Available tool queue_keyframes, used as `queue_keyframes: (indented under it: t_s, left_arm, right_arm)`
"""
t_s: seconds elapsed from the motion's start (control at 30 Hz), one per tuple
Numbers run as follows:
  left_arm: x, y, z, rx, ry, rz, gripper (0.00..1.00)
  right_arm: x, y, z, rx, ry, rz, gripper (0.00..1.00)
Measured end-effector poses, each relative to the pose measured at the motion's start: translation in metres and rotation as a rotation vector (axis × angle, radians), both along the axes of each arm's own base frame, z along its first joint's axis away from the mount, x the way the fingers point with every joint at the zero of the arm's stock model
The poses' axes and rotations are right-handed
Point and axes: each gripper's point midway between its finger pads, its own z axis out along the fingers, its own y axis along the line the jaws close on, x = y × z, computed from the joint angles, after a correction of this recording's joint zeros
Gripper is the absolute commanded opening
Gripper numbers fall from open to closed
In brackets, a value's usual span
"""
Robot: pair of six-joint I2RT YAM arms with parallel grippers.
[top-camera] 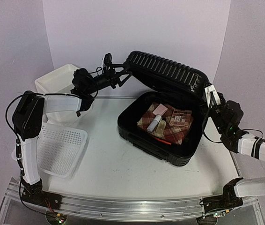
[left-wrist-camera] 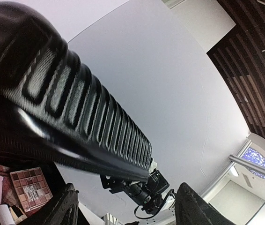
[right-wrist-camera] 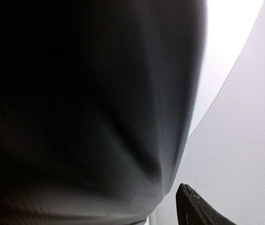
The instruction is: Open, take out, and arrange the luggage
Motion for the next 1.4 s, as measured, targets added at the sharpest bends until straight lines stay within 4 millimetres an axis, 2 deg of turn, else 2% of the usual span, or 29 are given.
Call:
queue_keyframes:
  t_s: [0.07, 0.13, 0.2, 0.23, 0.27, 0.37, 0.5, 0.63, 0.77, 0.87, 0.93, 1.03, 1.17, 1.4]
  left_arm:
    - [0.0, 0.0, -0.003, 0.007, -0.014, 0.009, 0.75]
    - [0.0, 0.002, -0.012, 0.028, -0.01, 0.021, 0.78]
    - [-0.003, 0.008, -0.033, 0.074, 0.012, 0.041, 0.85]
    - [-0.005, 0.012, -0.045, 0.108, 0.023, 0.056, 0.91]
    - [-0.008, 0.016, -0.058, 0.15, 0.032, 0.073, 0.96]
    - [-0.012, 0.03, -0.096, 0.333, 0.069, 0.153, 0.99]
    - [-0.008, 0.049, -0.126, 0.593, 0.092, 0.274, 0.99]
    - [0.006, 0.053, -0.151, 0.797, 0.129, 0.322, 1.0]
    - [0.026, 0.042, -0.189, 0.94, 0.153, 0.327, 0.99]
    - [0.033, 0.027, -0.224, 1.031, 0.164, 0.31, 0.93]
    - [0.032, 0.016, -0.249, 1.091, 0.171, 0.296, 0.86]
    - [0.015, 0.005, -0.28, 1.158, 0.201, 0.244, 0.74]
    - [-0.01, -0.016, -0.295, 1.177, 0.215, 0.164, 0.64]
    - [-0.032, -0.057, -0.288, 1.146, 0.22, 0.103, 0.58]
  right_arm:
    - [0.007, 0.004, 0.007, -0.012, -0.013, 0.005, 0.36]
    - [0.013, 0.002, 0.014, -0.027, -0.026, -0.019, 0.26]
    - [0.02, -0.004, 0.022, -0.014, -0.04, -0.053, 0.13]
    - [0.024, -0.005, 0.025, -0.013, -0.043, -0.066, 0.03]
    - [0.027, -0.009, 0.028, -0.007, -0.052, -0.092, 0.0]
    - [0.04, -0.025, 0.046, 0.058, -0.092, -0.174, 0.0]
    - [0.061, -0.036, 0.047, 0.103, -0.075, -0.189, 0.0]
    - [0.086, -0.069, 0.052, 0.205, -0.04, -0.18, 0.0]
    - [0.109, -0.087, 0.055, 0.291, 0.011, -0.132, 0.0]
    - [0.129, -0.097, 0.058, 0.327, 0.037, -0.102, 0.0]
    - [0.14, -0.102, 0.059, 0.346, 0.048, -0.087, 0.0]
    - [0.156, -0.111, 0.059, 0.375, 0.065, -0.074, 0.0]
    - [0.178, -0.124, 0.06, 0.414, 0.077, -0.076, 0.0]
    - [0.219, -0.141, 0.062, 0.457, 0.082, -0.082, 0.0]
